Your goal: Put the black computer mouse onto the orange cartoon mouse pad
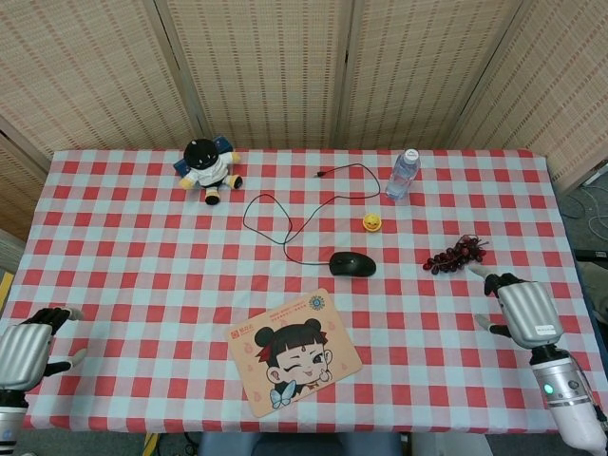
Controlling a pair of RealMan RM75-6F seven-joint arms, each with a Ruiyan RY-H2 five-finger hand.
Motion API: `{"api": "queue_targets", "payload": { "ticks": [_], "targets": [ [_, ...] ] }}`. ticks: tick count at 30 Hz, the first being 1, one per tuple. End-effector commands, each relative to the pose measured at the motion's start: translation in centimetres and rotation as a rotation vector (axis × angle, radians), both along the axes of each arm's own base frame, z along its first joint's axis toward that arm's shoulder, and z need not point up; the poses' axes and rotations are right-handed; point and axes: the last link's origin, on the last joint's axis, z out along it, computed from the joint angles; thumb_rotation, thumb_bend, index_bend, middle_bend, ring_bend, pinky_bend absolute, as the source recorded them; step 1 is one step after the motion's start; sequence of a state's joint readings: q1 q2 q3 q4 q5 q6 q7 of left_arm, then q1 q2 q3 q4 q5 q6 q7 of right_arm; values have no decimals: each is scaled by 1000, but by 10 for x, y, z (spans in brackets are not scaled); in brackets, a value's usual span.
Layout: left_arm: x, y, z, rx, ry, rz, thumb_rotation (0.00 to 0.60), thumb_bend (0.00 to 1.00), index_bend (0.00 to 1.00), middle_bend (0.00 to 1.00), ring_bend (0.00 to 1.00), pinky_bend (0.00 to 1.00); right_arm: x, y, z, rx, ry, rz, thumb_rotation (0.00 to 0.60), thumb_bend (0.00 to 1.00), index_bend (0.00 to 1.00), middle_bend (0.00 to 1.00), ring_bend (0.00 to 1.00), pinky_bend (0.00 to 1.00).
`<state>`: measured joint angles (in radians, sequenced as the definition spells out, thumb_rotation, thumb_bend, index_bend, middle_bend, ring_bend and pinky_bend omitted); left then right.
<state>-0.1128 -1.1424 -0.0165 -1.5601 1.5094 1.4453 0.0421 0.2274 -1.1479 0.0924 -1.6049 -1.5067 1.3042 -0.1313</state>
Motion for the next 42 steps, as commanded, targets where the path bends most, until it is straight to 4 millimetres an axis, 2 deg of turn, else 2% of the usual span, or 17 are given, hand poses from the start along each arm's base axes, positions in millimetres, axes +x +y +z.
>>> {"api": "queue_targets", "payload": {
  "ticks": [1,6,11,14,18,23,27,42],
  "targets": [
    [1,1,1,1,-3,-5,600,166,465,405,347,550,20,-18,-6,26,22,32,600,129,229,605,588,802],
    [1,3,2,0,-13,-9,600,166,466,405,347,550,41,-42,-19,76,66,41,600,147,229,759,730,905],
    [1,4,3,-2,-25,-10,600,166,466,404,347,550,54,-70,-36,133,110,10,600,257,229,941,881,992],
    [0,4,4,-4,-30,-9,600,166,466,405,347,550,58,-87,-49,157,125,-13,600,305,229,999,965,1000],
    [-1,4,5,-3,-36,-6,600,166,466,405,347,550,62,-107,-67,192,130,-46,600,515,229,1000,1000,1000],
    [-1,4,7,1,-46,-4,600,167,466,405,347,550,68,-119,-88,241,112,-68,600,826,229,1000,1000,1000],
    [-1,3,8,1,-52,-8,600,166,466,405,347,550,74,-128,-102,265,103,-75,600,984,229,1000,1000,1000],
    [-5,4,14,23,-62,9,600,166,473,405,347,550,85,-146,-137,325,99,-100,600,1000,229,1000,1000,1000]
  ]
}}
